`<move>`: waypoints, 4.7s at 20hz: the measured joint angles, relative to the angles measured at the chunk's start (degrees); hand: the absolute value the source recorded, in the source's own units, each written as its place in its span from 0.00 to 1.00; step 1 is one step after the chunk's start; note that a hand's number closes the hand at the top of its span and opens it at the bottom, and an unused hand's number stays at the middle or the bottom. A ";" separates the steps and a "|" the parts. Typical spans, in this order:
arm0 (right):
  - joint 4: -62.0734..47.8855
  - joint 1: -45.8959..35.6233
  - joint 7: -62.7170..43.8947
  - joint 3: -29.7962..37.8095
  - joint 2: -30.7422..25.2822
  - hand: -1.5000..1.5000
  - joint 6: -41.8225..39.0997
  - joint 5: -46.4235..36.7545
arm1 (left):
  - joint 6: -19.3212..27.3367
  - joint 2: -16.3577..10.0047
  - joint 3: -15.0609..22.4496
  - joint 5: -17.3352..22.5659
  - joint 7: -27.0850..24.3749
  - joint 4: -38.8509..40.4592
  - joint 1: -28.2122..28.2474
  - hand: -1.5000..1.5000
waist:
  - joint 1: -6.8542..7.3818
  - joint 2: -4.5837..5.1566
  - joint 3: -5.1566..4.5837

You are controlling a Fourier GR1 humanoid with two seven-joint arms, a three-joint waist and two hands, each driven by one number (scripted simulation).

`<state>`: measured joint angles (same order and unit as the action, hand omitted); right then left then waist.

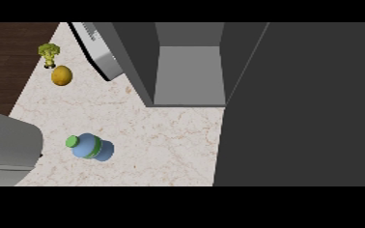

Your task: Pick up the bottled water, place it into the cabinet and close the cabinet

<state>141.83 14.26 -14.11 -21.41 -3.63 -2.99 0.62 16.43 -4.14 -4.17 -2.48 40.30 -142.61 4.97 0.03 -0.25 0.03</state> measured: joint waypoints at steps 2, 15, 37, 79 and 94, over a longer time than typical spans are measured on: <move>0.43 0.05 -1.46 -2.03 0.43 0.00 1.14 -0.45 | 0.73 -0.66 0.34 -0.10 2.04 -0.19 -0.28 0.00 | -0.01 -0.02 -0.01; 0.62 -1.28 -3.30 -7.42 0.12 0.00 5.85 -2.48 | 1.95 -5.32 -2.79 0.22 7.89 -0.18 -1.21 0.00 | 0.07 -0.04 -0.04; 0.72 -2.56 -3.11 -12.89 -4.70 0.00 12.57 -4.94 | -3.24 -1.31 -3.08 0.68 -9.48 11.85 3.55 0.00 | -0.38 0.12 -0.08; 0.33 -4.72 -1.84 -19.84 -11.26 0.00 22.87 -7.31 | -5.08 3.69 -3.51 4.56 -55.35 66.72 0.46 0.00 | -0.51 0.13 -0.07; 0.07 -7.21 -3.68 -20.29 -11.48 0.00 24.24 -7.57 | -7.83 3.14 -6.31 8.89 -66.17 78.82 -1.33 0.00 | -0.35 0.13 -0.07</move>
<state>141.90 7.05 -17.78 -41.70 -15.11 21.26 -6.95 8.60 -1.00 -10.48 6.41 -25.87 -63.78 3.64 -0.32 -0.12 -0.05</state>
